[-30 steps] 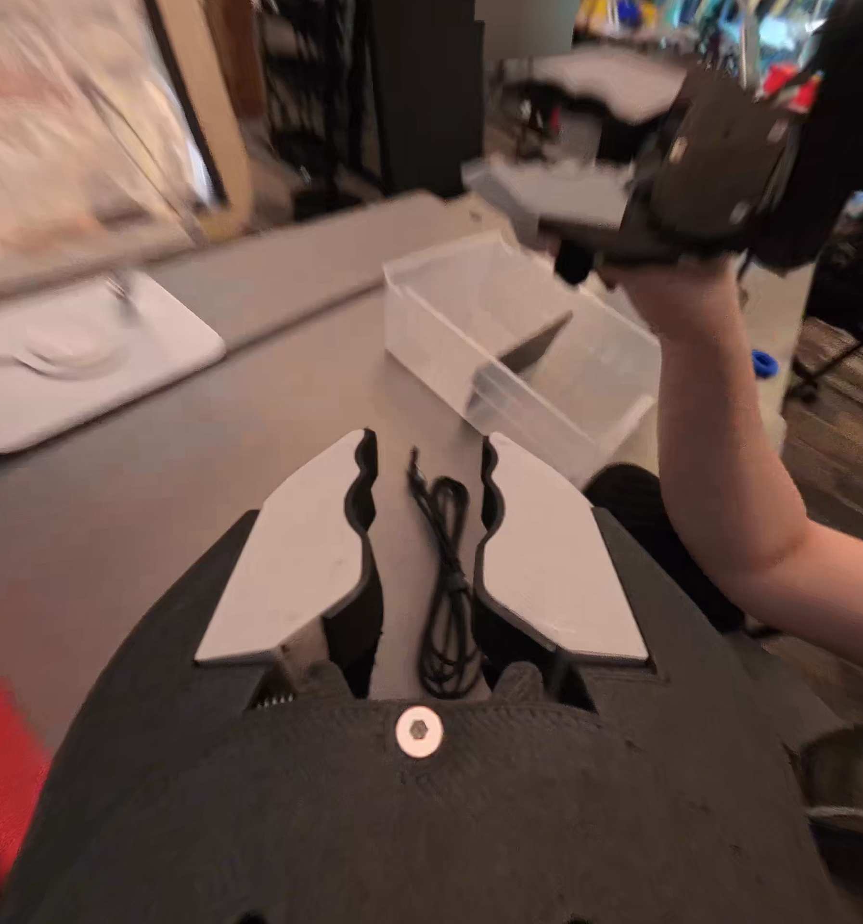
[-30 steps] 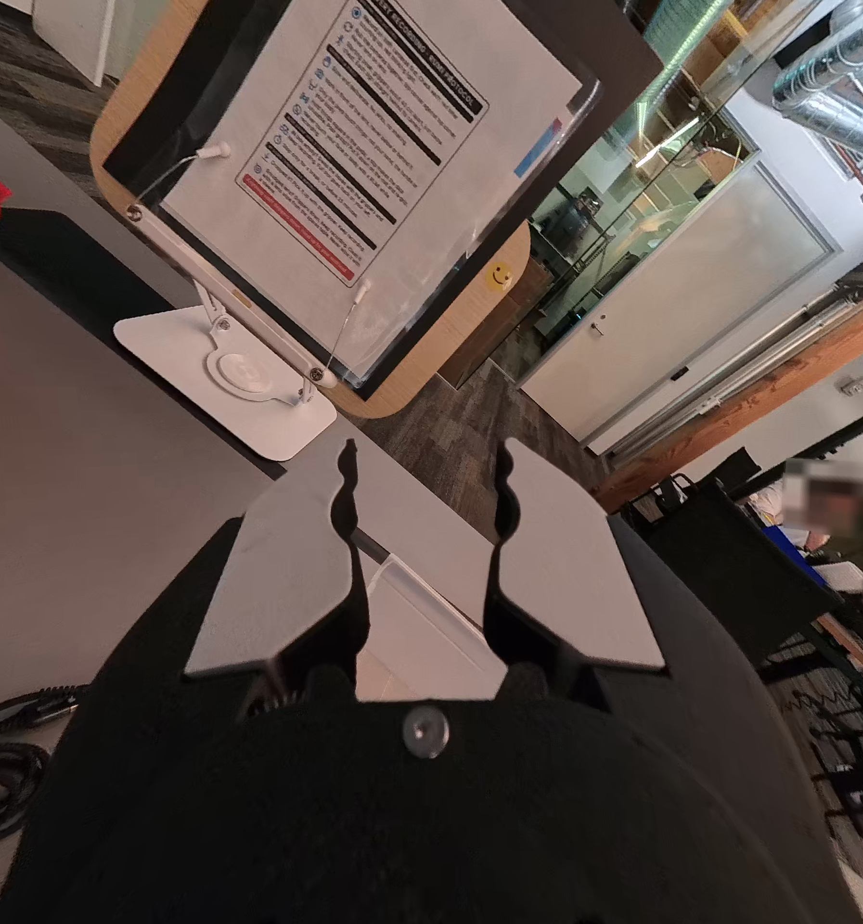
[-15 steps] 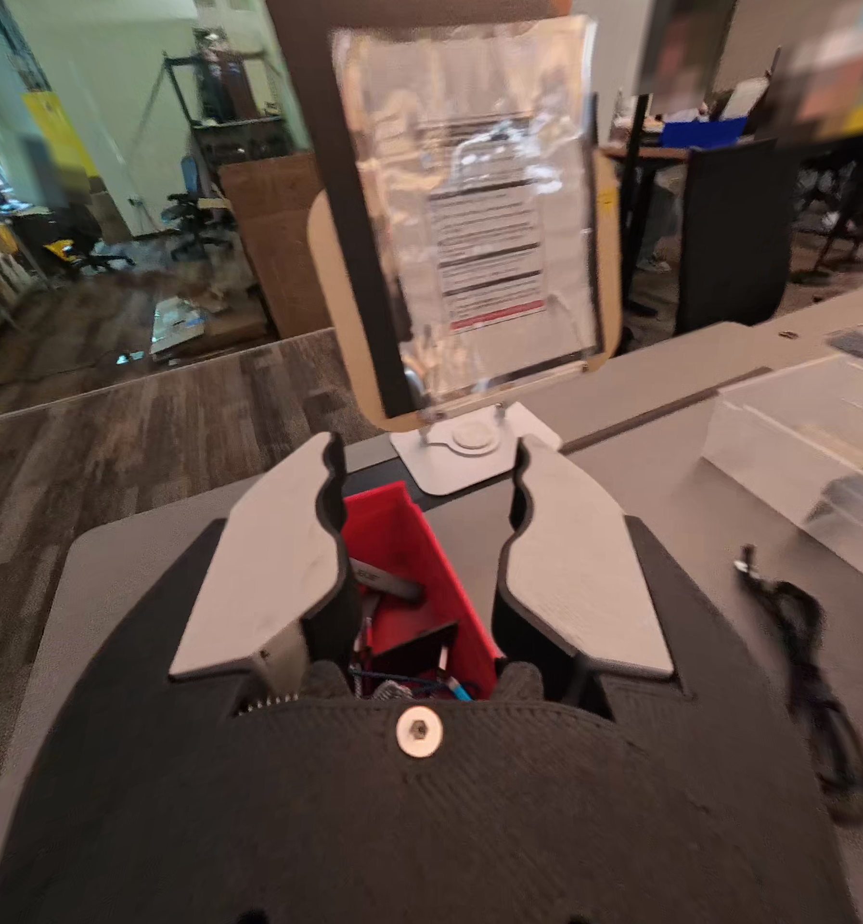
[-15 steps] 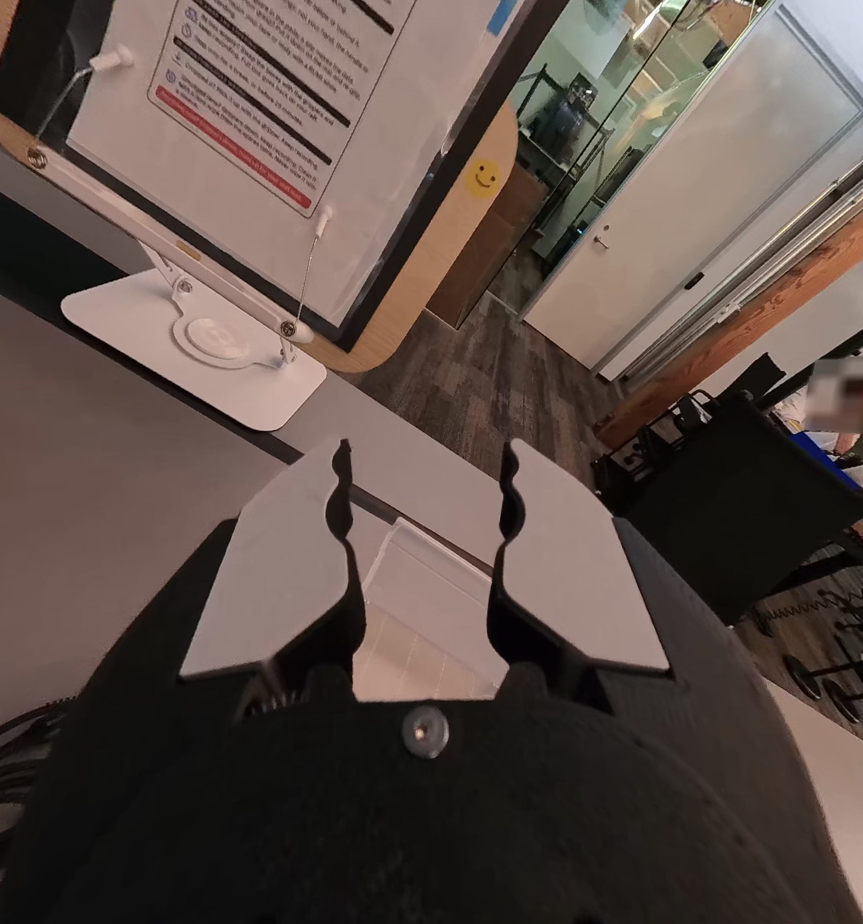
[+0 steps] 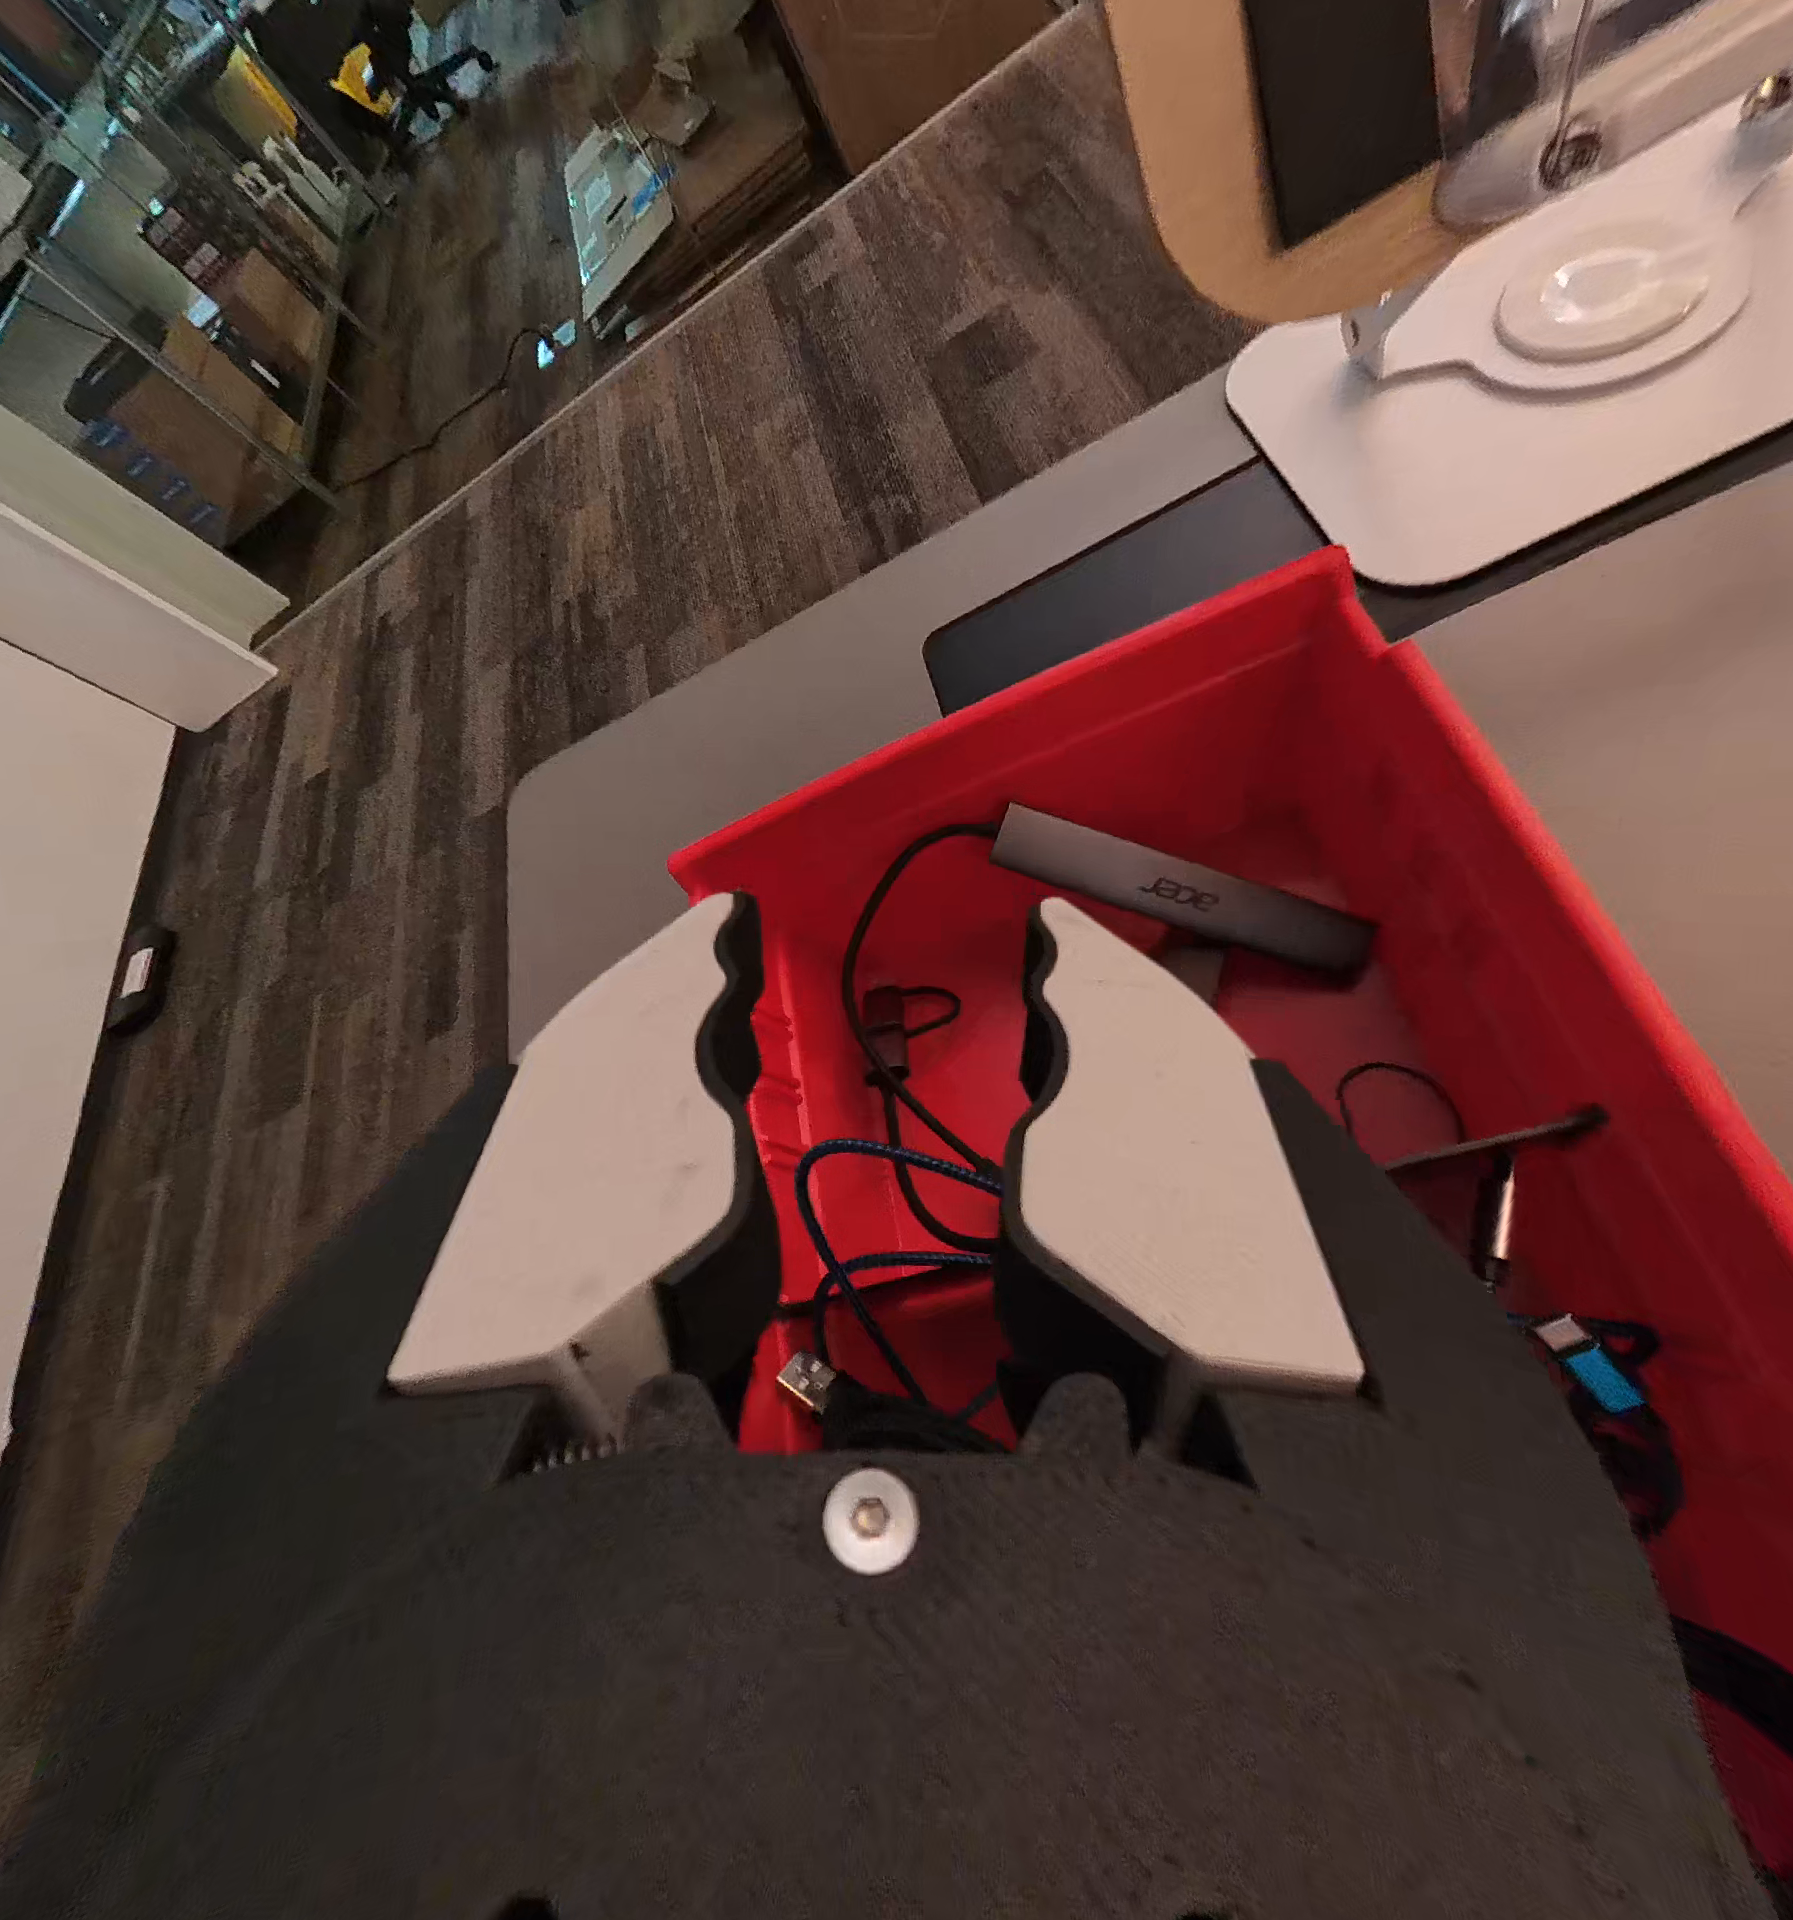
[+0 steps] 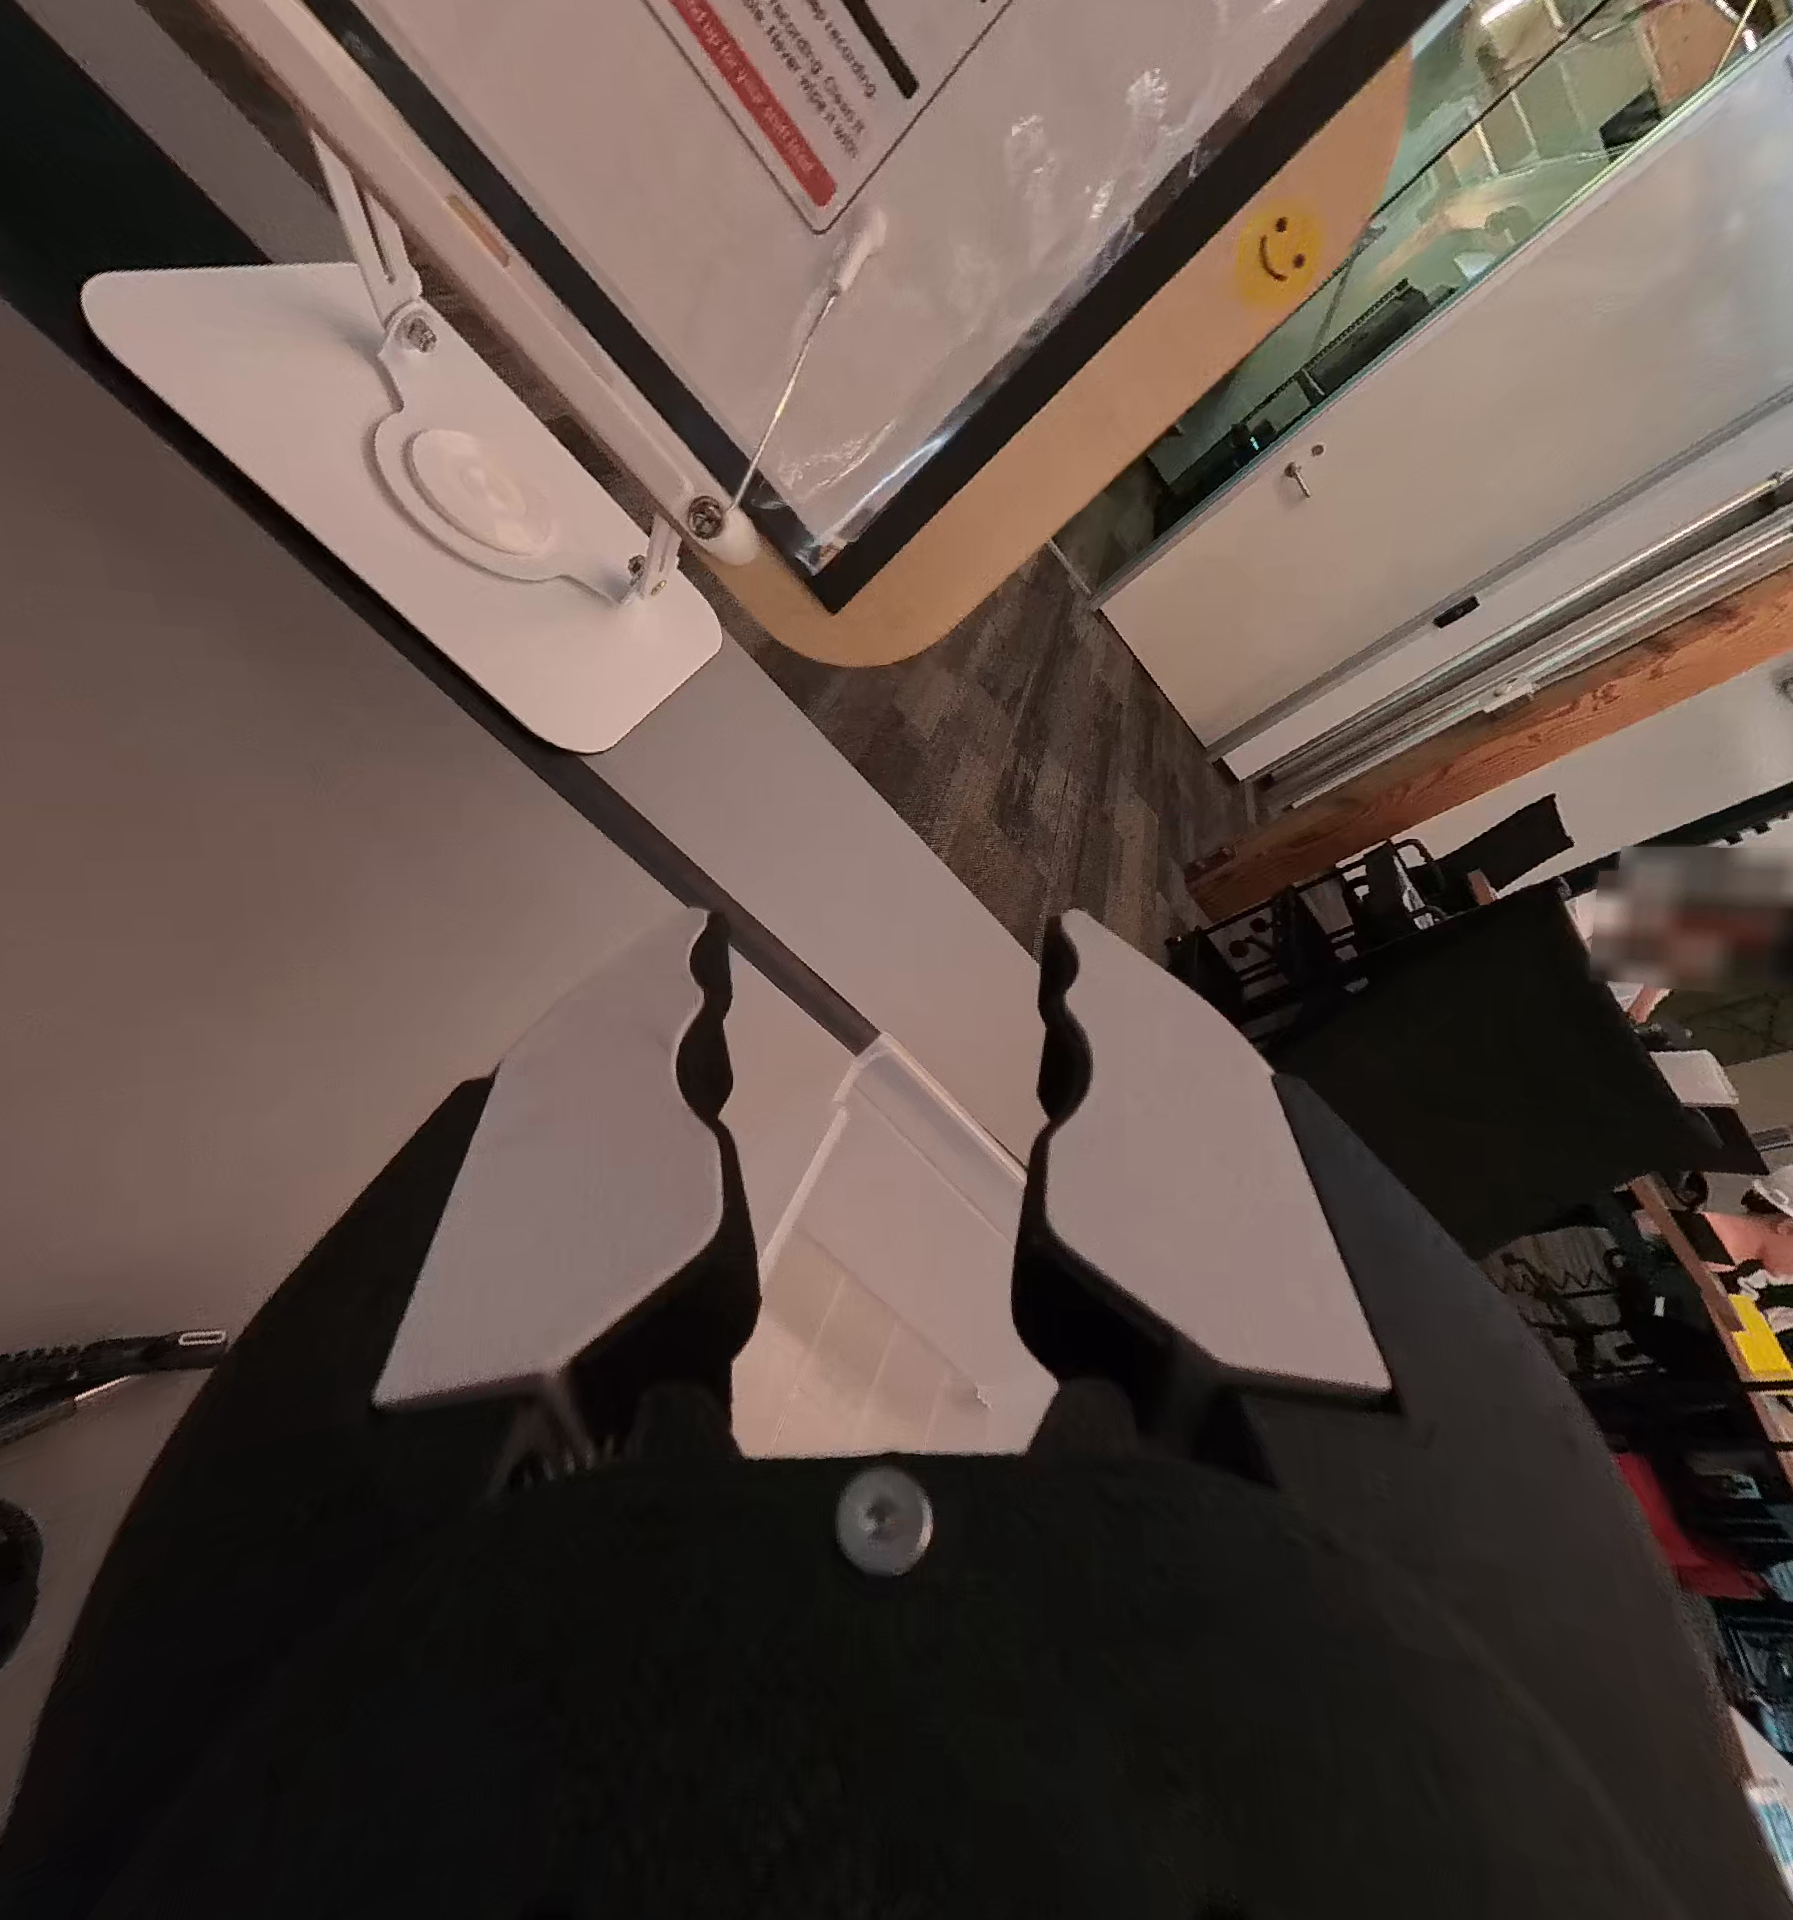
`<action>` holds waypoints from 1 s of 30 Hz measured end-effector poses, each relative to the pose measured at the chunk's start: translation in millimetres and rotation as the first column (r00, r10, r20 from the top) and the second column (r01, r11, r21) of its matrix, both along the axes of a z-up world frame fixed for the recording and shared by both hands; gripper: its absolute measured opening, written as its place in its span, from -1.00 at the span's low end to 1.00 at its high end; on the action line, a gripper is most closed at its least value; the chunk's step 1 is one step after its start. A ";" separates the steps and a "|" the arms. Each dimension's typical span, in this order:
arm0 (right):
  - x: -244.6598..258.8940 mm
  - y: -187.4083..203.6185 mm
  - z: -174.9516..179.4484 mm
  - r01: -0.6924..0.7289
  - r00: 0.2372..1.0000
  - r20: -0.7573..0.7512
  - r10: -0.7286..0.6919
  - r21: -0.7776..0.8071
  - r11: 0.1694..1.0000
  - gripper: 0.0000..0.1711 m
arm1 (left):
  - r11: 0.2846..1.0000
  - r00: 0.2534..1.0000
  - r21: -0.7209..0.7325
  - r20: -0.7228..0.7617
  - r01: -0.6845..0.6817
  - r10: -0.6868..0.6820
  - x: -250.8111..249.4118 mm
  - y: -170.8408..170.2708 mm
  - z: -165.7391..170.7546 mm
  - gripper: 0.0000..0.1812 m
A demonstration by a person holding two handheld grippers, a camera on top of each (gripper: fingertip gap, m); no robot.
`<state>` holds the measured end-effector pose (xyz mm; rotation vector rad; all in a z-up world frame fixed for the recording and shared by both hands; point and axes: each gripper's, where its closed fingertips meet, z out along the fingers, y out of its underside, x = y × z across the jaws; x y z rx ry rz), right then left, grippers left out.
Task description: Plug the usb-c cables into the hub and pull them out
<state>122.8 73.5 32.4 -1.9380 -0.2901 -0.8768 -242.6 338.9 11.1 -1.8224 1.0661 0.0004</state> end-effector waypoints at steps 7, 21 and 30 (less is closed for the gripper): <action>-7.8 2.1 -5.3 -0.039 0.999 -0.006 0.039 -0.024 0.999 -0.33 | 0.989 0.999 -0.148 0.018 0.030 -0.027 6.3 -9.2 -19.3 -0.49; -9.0 -1.2 -7.2 -0.070 0.998 -0.011 0.070 -0.055 0.996 -0.33 | 0.910 0.997 -0.414 0.073 0.019 0.013 -12.2 -35.9 -27.7 -0.62; -10.1 -1.5 -6.7 -0.088 0.996 0.011 0.089 -0.064 0.994 -0.33 | 0.863 0.967 -0.448 0.203 0.233 -0.155 26.2 -48.8 -24.7 -0.69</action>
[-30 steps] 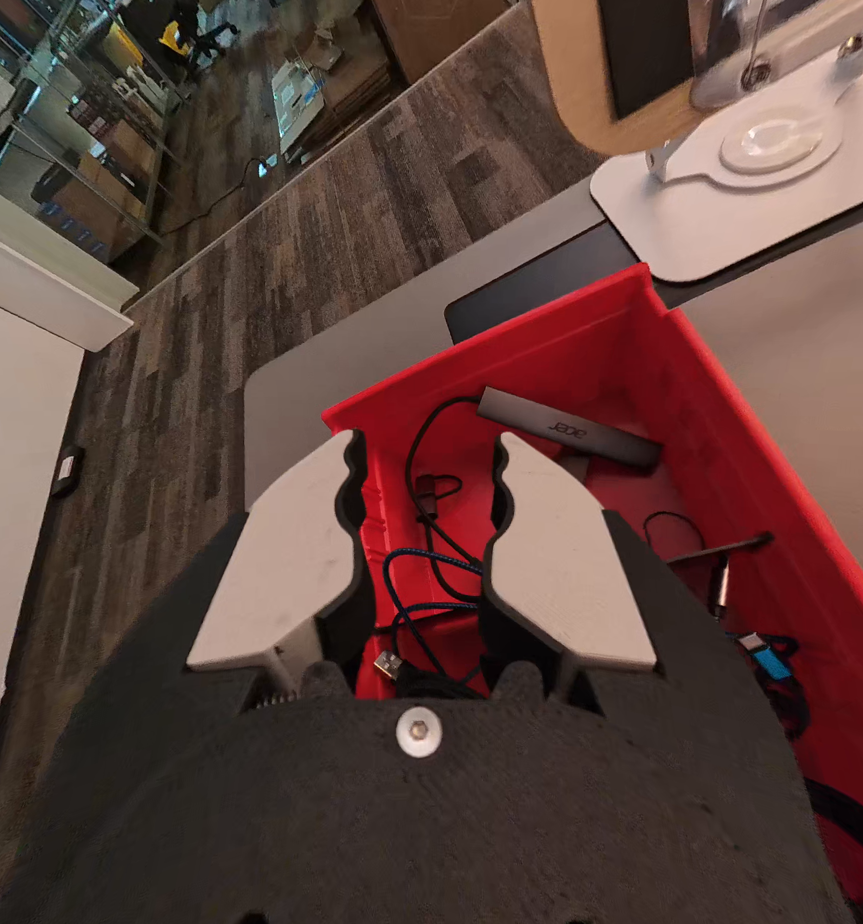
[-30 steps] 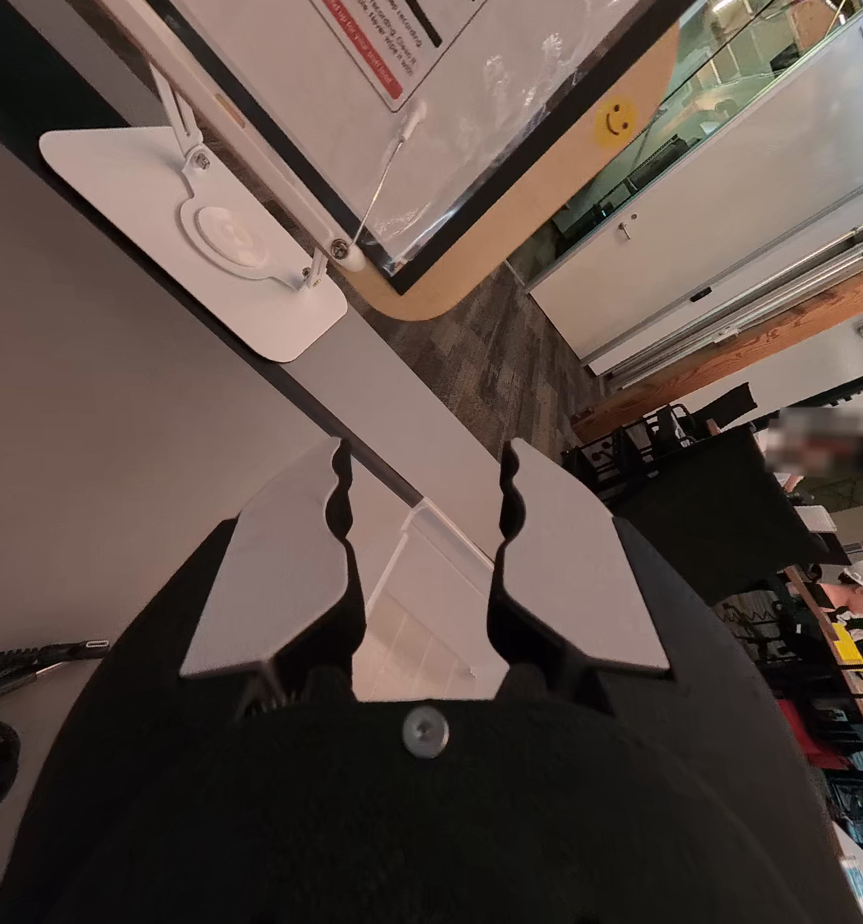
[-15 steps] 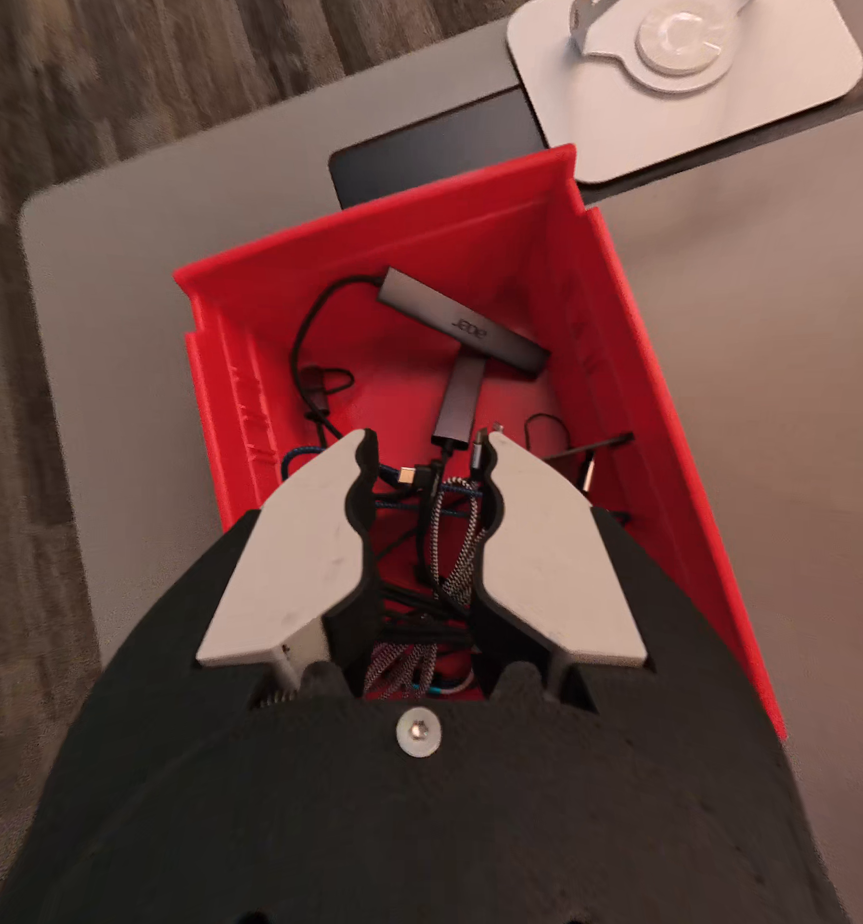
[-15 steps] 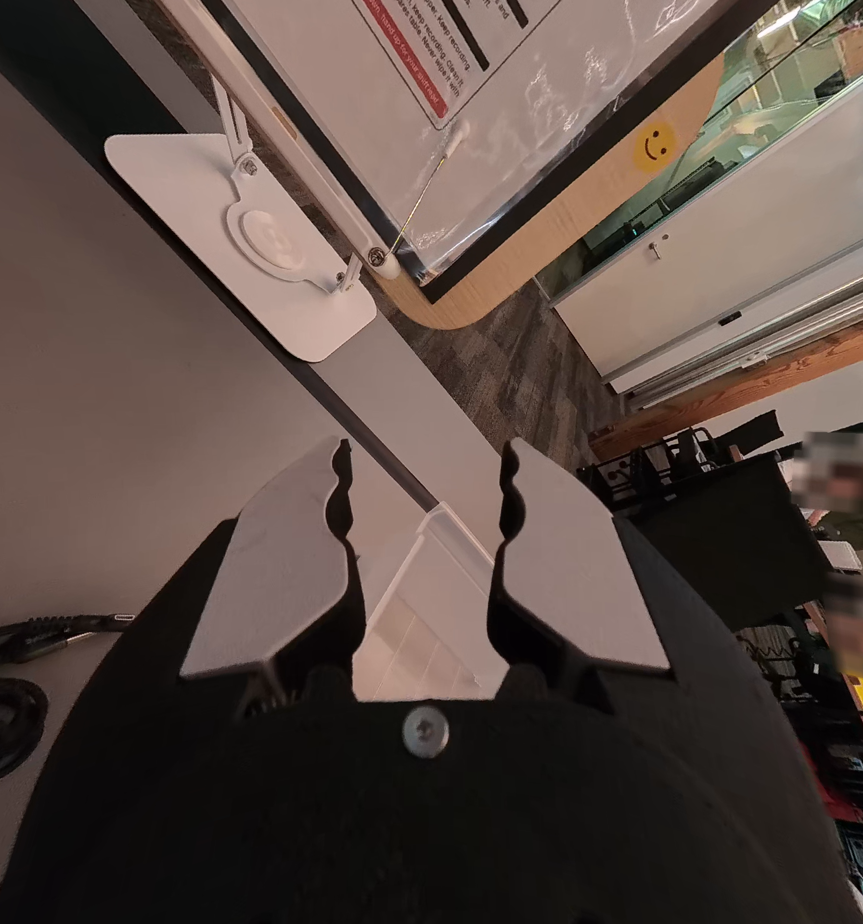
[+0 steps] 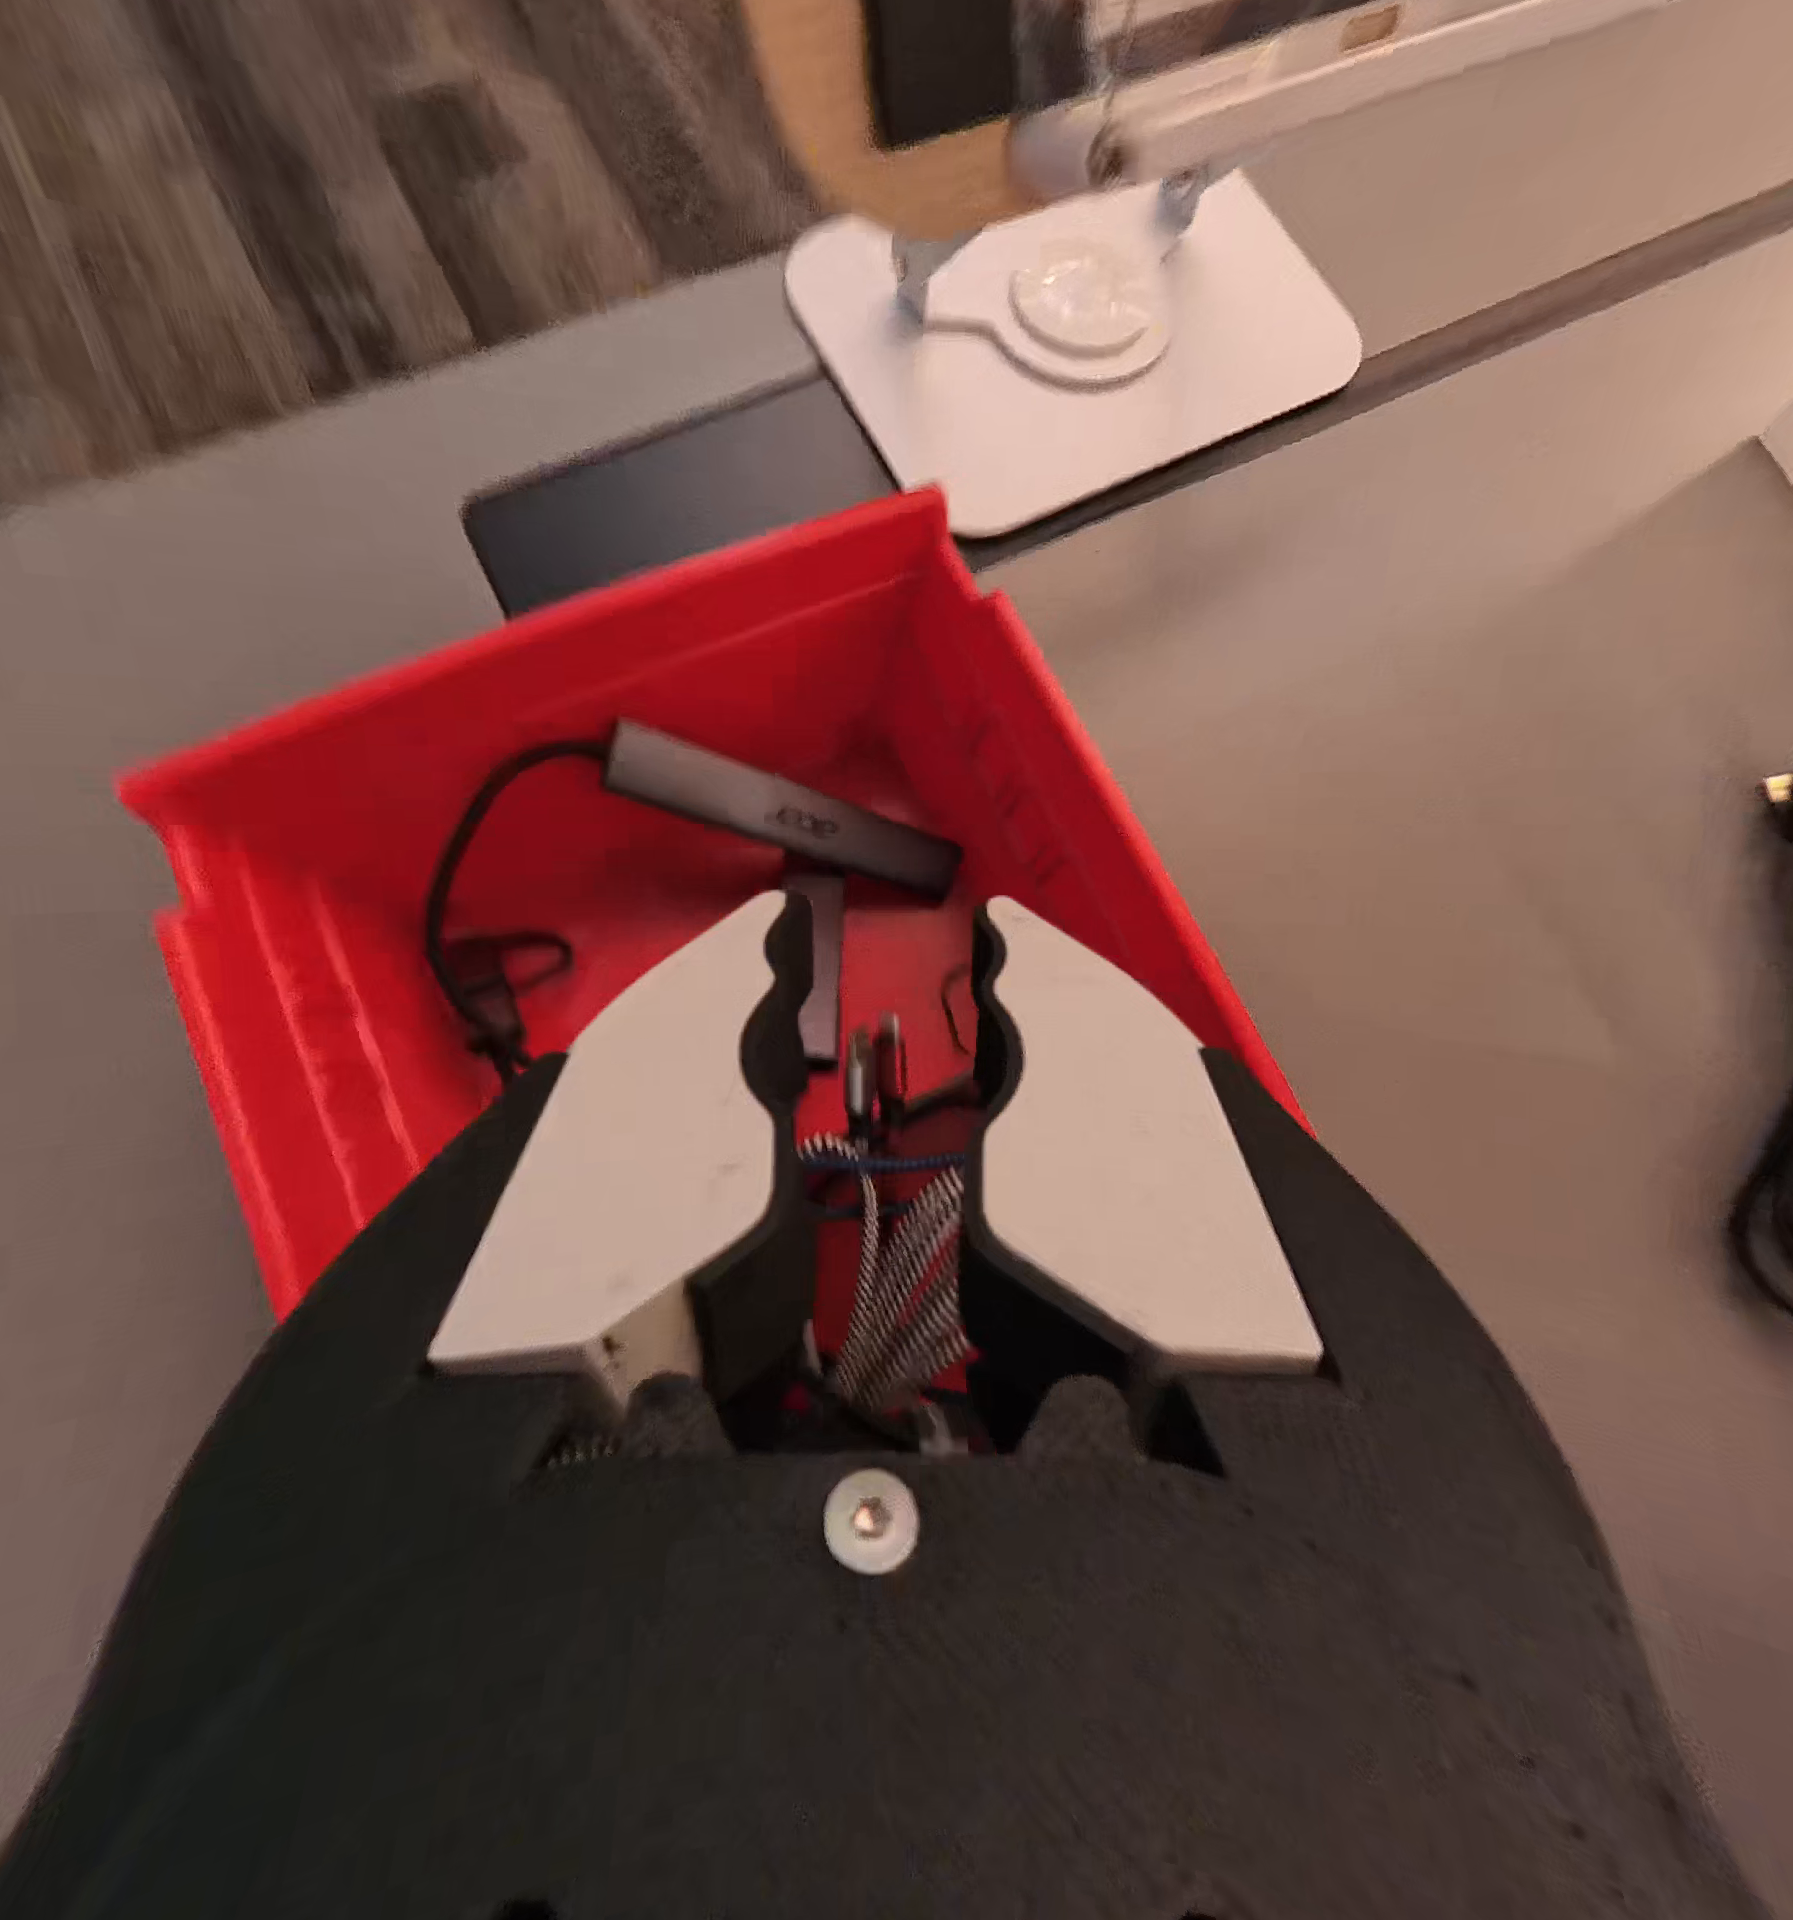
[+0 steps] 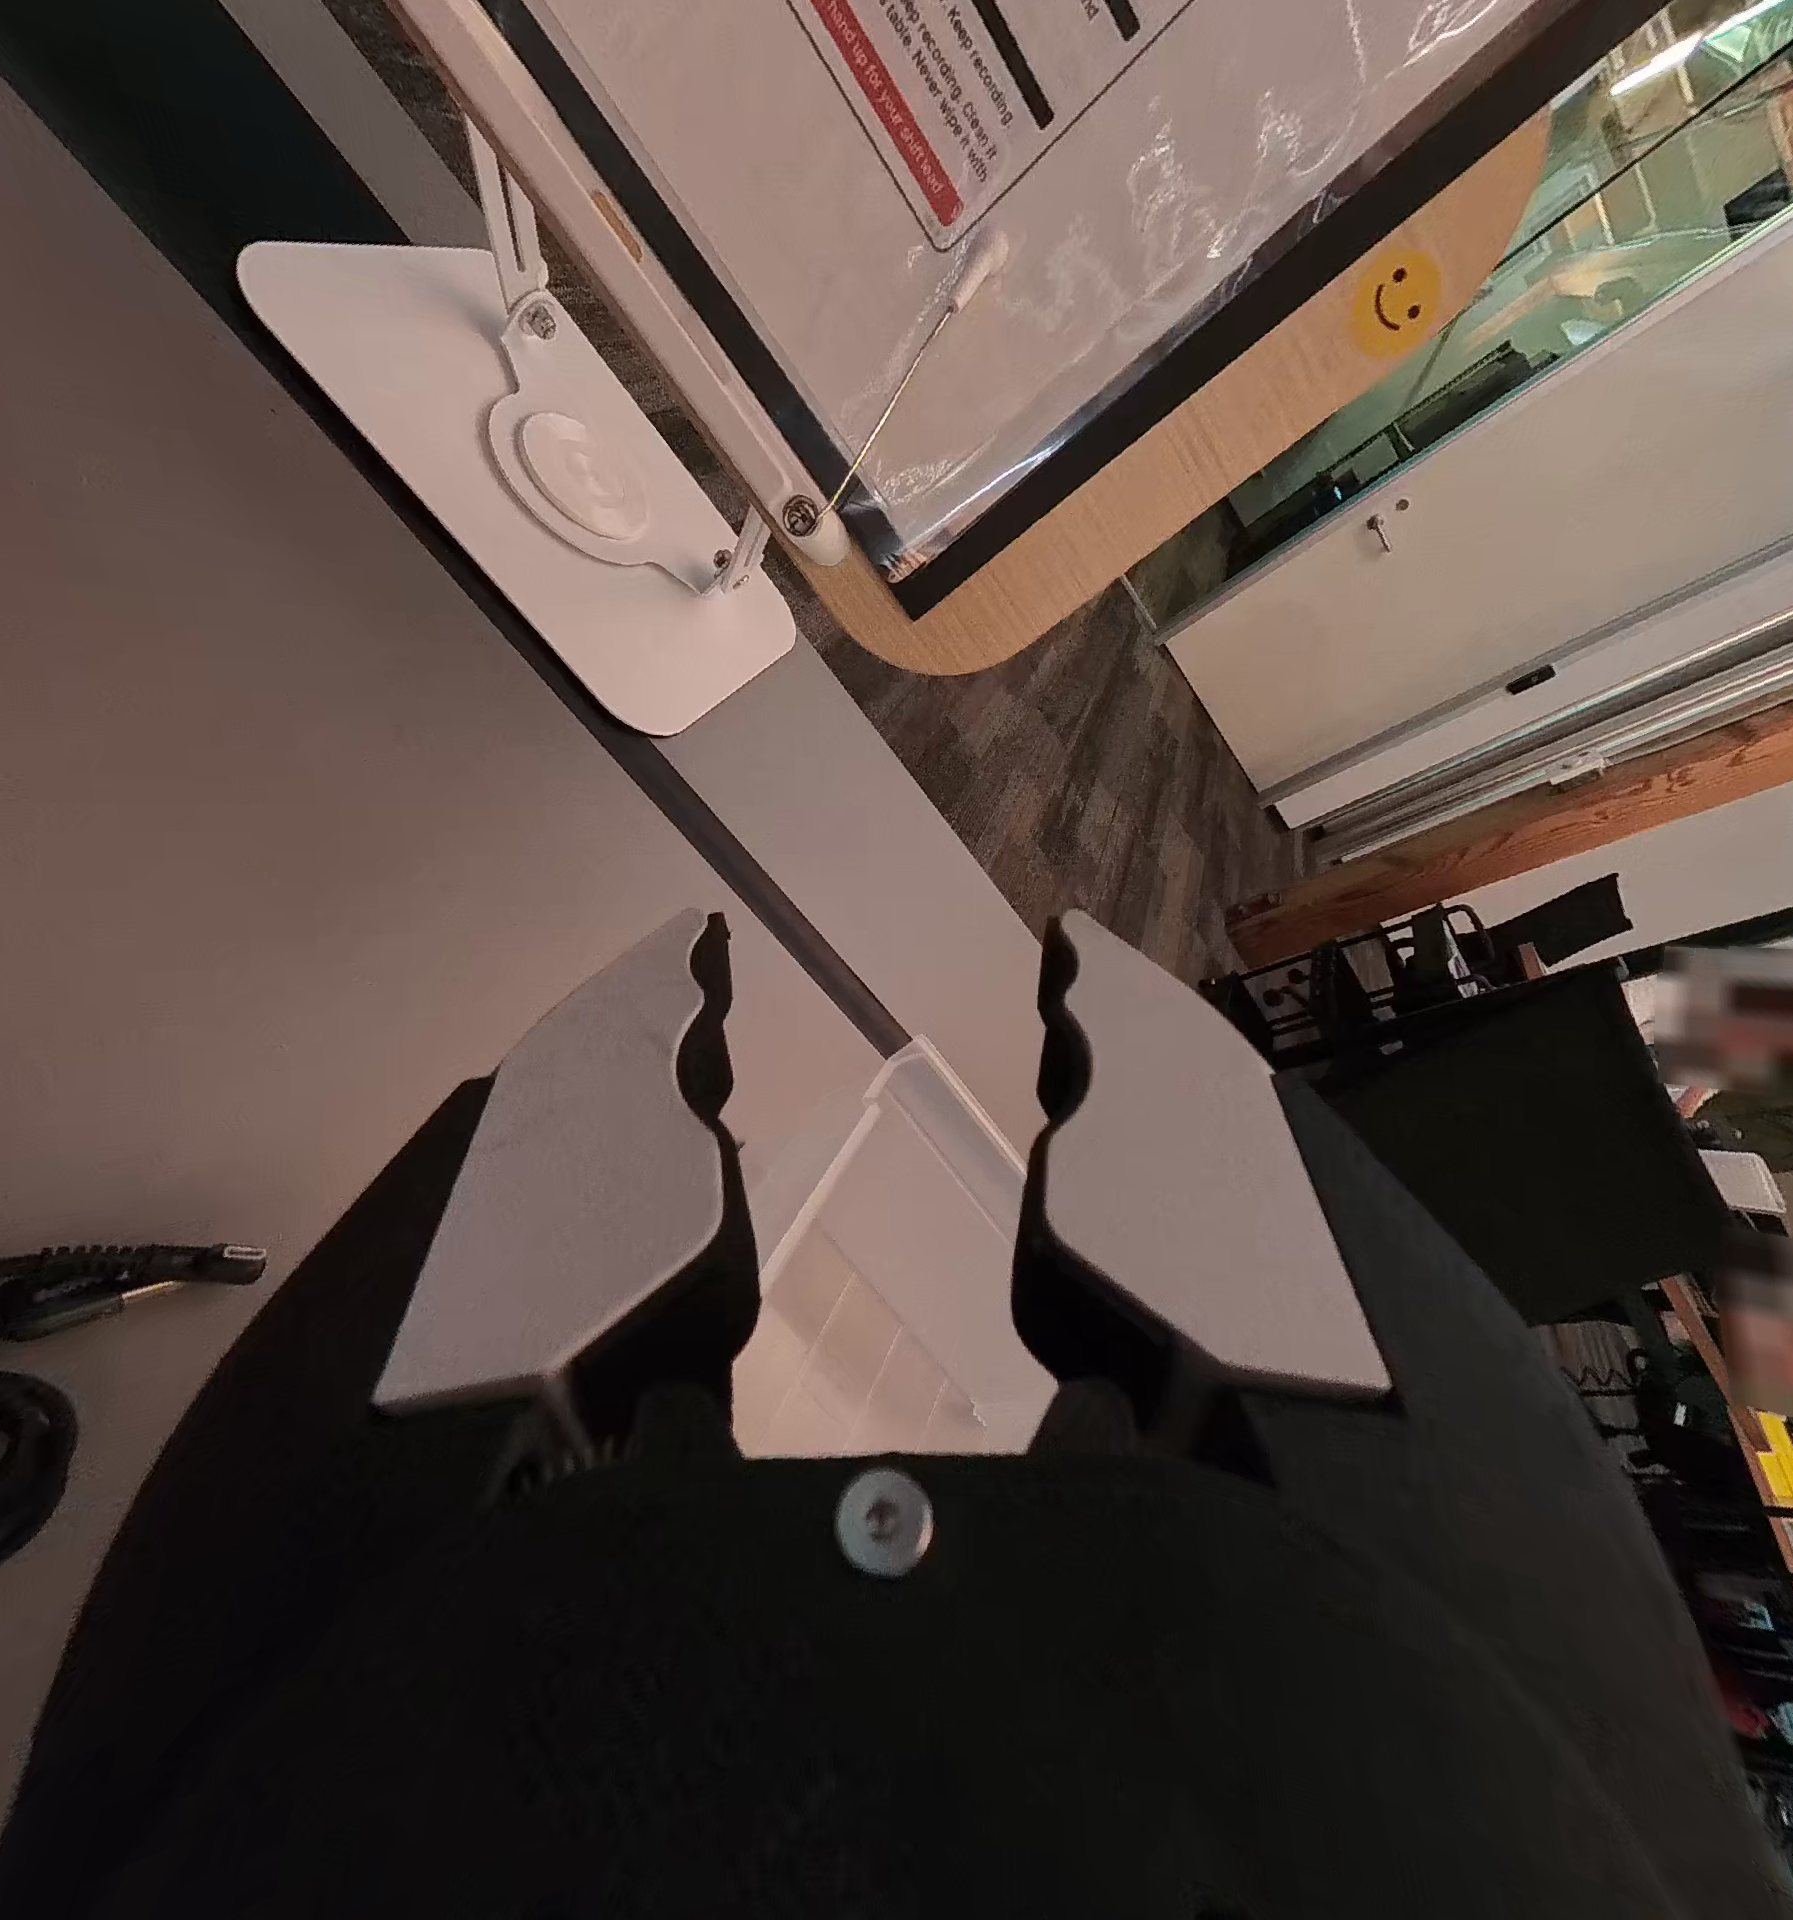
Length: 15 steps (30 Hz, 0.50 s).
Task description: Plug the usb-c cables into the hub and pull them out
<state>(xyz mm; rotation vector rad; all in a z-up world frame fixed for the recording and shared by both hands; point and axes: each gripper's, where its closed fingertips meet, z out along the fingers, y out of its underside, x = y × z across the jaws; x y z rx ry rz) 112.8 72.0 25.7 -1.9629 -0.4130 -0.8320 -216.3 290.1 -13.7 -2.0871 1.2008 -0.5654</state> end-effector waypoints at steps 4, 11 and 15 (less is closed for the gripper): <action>1.2 -1.6 -2.0 -0.014 1.000 -0.013 0.014 0.001 1.000 -0.33 | 0.920 0.987 0.365 0.006 0.145 -0.158 38.6 21.4 25.5 -0.71; 5.1 7.4 -0.3 -0.038 0.998 0.053 0.036 0.037 0.999 -0.36 | 0.809 0.689 0.234 -0.675 0.539 -0.264 34.4 49.3 -41.0 -0.67; 12.3 9.7 -13.2 -0.027 0.993 0.115 0.029 -0.015 1.000 -0.37 | 0.711 0.472 0.114 -0.818 0.694 -0.330 30.5 51.9 -73.9 -0.68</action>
